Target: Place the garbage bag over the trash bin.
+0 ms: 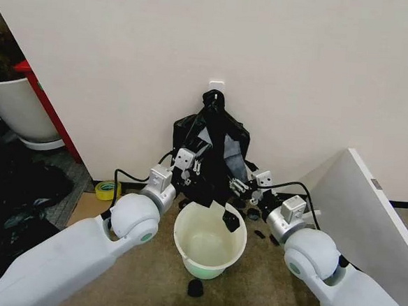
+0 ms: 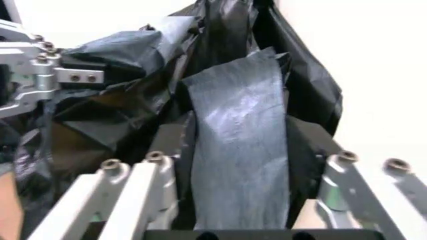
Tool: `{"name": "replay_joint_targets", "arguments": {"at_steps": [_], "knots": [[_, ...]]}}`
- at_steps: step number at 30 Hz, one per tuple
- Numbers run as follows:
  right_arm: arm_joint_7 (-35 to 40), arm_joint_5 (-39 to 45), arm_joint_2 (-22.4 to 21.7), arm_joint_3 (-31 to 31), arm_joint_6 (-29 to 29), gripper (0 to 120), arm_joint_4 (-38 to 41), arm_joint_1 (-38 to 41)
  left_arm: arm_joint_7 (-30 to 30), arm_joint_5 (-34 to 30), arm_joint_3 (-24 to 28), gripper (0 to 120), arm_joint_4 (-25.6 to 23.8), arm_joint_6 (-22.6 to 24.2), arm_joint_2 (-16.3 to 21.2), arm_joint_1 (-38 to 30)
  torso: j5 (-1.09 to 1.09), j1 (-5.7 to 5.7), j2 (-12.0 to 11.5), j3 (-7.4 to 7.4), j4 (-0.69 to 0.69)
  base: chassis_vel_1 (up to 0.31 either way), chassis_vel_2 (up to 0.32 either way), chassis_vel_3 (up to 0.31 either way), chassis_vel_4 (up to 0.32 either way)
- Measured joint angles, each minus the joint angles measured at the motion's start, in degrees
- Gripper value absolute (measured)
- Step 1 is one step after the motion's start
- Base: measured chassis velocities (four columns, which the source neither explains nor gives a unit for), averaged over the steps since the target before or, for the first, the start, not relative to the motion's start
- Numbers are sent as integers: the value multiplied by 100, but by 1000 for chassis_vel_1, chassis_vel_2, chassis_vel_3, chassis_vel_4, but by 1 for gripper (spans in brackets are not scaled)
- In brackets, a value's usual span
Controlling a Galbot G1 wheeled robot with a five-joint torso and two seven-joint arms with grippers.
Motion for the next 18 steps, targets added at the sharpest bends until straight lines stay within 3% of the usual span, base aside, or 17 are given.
{"name": "replay_joint_targets", "arguments": {"at_steps": [4,6,11,18], "knots": [[79,-139,0,-15,28,28,-1,-9,-3,2,-38,0,-46,1,30,34,0,0,0,0,0,0,0,0,0],[124,-177,0,-6,40,16,37,-51,-7,3,-94,0,-97,1,48,65,1,0,0,0,0,0,0,0,0],[187,-189,-27,69,51,0,133,-166,-11,5,-202,0,-187,-1,91,150,1,0,0,0,0,0,0,0,0],[188,276,-174,335,105,0,487,-312,4,2,-415,0,-413,-89,221,315,1,0,0,0,0,0,0,0,0]]}}
